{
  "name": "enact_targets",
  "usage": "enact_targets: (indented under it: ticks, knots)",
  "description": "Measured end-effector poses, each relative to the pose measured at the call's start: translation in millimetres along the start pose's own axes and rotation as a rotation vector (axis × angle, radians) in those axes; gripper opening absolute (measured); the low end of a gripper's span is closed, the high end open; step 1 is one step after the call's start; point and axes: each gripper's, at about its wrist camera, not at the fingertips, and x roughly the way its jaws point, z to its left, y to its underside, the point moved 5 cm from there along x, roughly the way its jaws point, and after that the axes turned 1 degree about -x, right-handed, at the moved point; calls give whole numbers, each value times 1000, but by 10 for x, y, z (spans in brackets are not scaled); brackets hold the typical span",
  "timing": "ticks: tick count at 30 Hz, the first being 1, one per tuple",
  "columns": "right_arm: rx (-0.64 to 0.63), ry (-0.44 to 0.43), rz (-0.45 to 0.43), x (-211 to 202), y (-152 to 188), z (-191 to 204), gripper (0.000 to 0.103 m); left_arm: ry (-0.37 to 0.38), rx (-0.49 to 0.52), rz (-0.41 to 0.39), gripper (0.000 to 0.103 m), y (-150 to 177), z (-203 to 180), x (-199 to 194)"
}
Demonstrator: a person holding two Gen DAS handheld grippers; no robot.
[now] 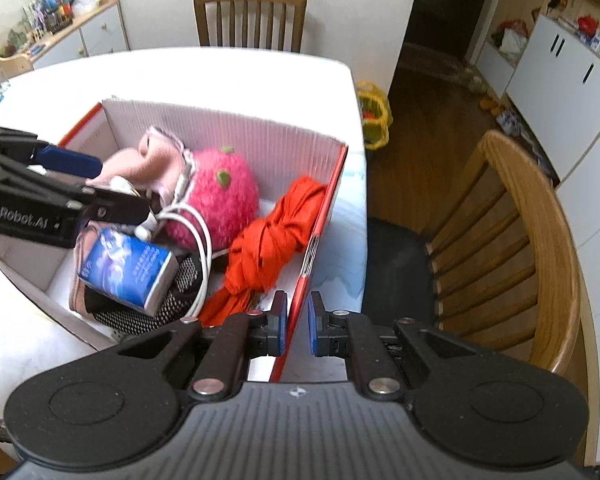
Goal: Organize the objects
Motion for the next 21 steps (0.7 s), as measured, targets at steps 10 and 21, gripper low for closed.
enact_targets:
  ticks: [10, 21]
  knots:
    - [32, -82, -119, -377, -115, 43, 10, -36, -10, -101, 92, 67, 0, -521]
    - [69, -126, -249, -797, -122, 446, 17, -59, -17, -183, 102, 249, 169, -1031]
